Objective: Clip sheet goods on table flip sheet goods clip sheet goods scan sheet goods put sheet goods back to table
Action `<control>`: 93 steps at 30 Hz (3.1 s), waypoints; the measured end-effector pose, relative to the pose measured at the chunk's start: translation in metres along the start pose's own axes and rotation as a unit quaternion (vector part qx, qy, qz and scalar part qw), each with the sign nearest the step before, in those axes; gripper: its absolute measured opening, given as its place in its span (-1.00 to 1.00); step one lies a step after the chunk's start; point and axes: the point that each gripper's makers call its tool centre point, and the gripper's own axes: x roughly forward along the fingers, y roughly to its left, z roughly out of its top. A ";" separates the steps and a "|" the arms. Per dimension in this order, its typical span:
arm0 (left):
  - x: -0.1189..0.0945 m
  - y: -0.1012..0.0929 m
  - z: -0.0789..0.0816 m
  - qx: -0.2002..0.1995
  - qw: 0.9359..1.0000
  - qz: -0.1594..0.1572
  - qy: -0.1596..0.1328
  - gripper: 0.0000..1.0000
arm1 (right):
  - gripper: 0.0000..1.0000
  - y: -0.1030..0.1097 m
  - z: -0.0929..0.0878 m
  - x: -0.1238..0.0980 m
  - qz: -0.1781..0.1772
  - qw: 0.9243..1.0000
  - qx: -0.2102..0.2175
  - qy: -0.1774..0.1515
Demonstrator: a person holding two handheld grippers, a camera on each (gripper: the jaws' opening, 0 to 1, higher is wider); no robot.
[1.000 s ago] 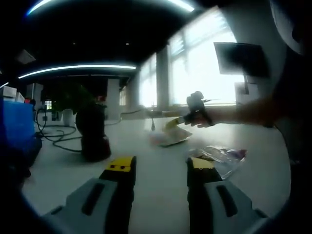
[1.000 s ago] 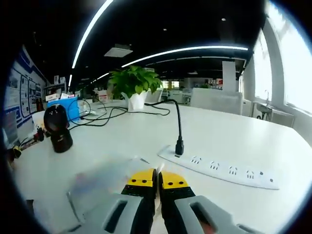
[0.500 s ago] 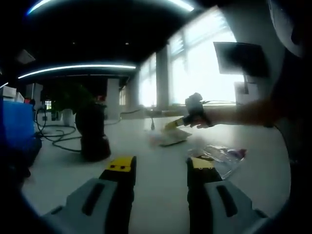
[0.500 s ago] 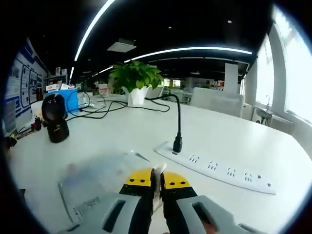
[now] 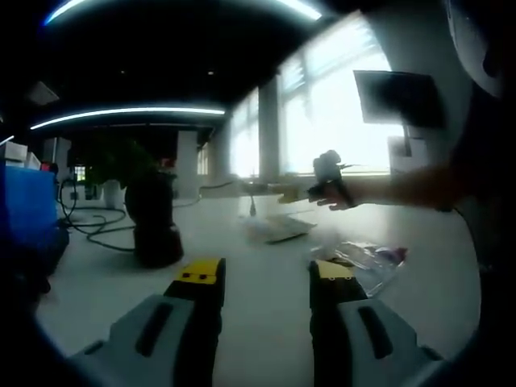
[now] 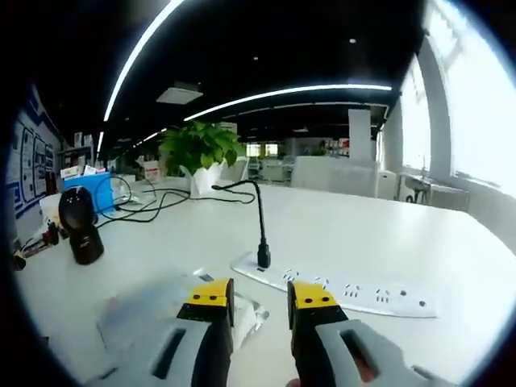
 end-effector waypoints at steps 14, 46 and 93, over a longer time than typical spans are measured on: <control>0.000 -0.001 -0.001 0.005 1.000 -0.001 0.003 -0.31 | 0.60 0.081 -0.009 -0.005 0.087 0.993 -0.078 0.015; 0.001 0.000 -0.001 0.006 1.000 -0.002 0.003 -0.31 | 0.65 0.097 -0.067 0.006 0.126 0.987 -0.020 0.102; -0.001 0.004 0.003 -0.008 1.000 0.003 -0.007 -0.30 | 0.44 0.086 0.033 -0.165 0.067 0.993 -0.039 -0.088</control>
